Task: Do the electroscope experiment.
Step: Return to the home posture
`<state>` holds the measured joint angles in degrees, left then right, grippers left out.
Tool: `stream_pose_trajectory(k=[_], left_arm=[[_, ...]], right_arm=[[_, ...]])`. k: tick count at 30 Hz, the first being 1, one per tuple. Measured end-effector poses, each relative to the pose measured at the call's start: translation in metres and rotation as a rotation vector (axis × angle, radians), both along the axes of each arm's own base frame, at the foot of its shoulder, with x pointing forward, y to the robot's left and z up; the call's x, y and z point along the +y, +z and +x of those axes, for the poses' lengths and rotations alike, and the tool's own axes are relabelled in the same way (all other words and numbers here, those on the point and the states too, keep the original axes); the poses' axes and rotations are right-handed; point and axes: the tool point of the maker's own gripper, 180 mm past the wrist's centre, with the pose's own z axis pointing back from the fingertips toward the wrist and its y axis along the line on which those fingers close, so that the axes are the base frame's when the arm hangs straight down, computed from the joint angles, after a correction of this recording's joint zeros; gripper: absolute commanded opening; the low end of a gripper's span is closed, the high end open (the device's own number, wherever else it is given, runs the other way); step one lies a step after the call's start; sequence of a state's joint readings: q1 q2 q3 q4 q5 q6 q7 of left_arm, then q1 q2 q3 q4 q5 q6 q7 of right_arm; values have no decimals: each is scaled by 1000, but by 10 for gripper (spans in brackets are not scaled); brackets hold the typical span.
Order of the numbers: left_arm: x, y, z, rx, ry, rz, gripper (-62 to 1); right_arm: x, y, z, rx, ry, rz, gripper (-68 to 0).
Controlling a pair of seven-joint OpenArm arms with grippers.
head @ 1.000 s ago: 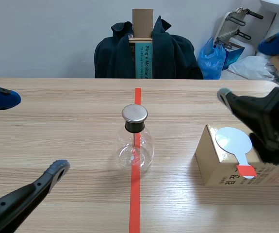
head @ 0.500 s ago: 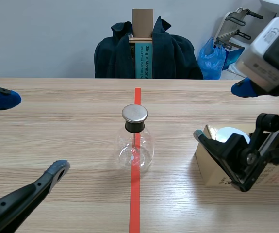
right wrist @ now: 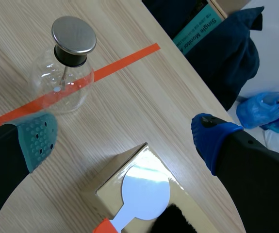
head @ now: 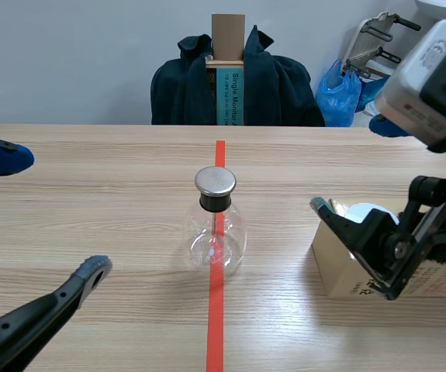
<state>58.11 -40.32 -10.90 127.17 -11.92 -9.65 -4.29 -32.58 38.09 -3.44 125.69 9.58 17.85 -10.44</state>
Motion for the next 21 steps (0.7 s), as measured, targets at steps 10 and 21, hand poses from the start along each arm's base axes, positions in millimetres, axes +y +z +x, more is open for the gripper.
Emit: stream_pose_trajectory(k=[10, 21], left_arm=[[0, 0, 0, 0, 0, 0, 14], [0, 0, 0, 0, 0, 0, 14]], right_arm=[[8, 8, -3, -69, 55, 21, -115], [6, 5, -2, -62, 49, 18, -115]])
